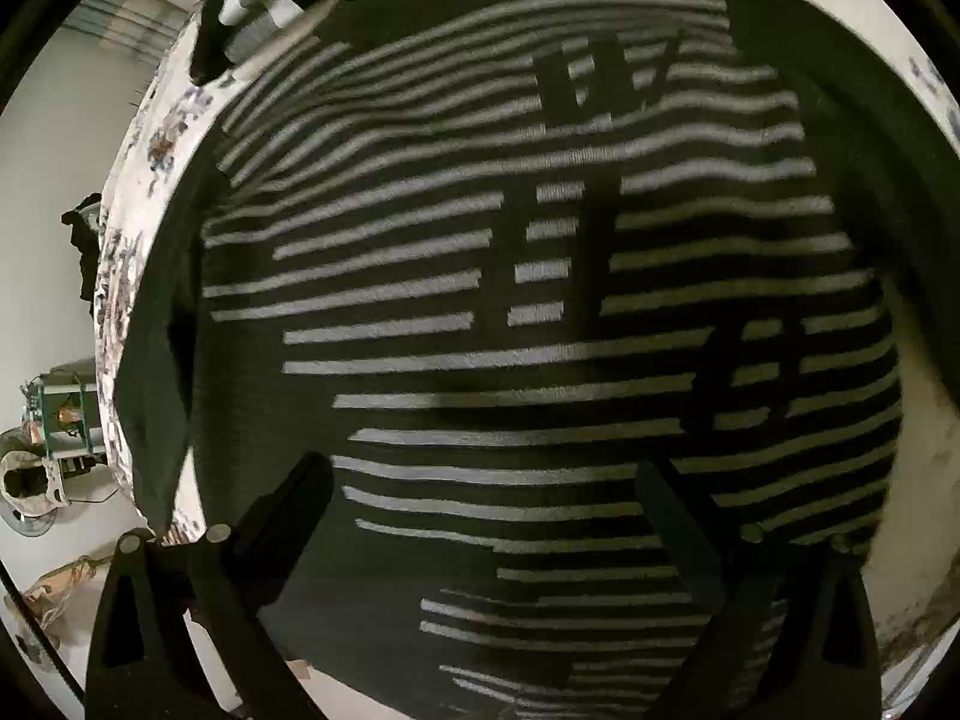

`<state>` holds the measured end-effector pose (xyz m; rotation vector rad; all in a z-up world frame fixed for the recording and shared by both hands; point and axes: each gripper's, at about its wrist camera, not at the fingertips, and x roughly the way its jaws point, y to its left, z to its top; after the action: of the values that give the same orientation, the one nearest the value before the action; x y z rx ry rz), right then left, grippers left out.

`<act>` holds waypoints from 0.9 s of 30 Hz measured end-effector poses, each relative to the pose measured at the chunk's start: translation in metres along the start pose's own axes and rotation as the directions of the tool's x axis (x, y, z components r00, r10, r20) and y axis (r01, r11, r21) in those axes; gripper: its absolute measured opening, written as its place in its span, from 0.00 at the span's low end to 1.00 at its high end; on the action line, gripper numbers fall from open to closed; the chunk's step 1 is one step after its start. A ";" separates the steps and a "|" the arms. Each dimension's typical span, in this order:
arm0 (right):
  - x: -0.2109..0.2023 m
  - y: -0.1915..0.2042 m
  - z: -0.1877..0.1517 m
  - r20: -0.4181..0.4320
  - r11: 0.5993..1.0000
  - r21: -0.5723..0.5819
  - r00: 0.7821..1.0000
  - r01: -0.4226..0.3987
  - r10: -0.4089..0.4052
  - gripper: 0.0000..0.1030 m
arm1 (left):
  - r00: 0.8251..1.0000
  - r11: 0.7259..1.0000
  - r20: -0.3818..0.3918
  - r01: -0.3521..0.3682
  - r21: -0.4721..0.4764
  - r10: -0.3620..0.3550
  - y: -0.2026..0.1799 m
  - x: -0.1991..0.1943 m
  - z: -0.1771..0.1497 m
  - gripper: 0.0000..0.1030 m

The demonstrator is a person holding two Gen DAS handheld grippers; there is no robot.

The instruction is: Fold small clothes

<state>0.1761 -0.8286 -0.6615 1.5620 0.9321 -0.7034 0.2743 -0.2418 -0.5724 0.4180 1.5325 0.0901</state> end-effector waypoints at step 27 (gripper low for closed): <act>0.106 0.203 -0.085 0.316 0.514 -0.664 0.827 0.543 -0.465 0.32 | 0.961 0.982 0.230 0.176 -0.076 -0.154 -0.001 0.052 -0.060 1.00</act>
<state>0.4007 -0.7365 -0.6313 0.4998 1.4067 -0.6648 0.2179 -0.2136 -0.6212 0.2145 1.3295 -0.0139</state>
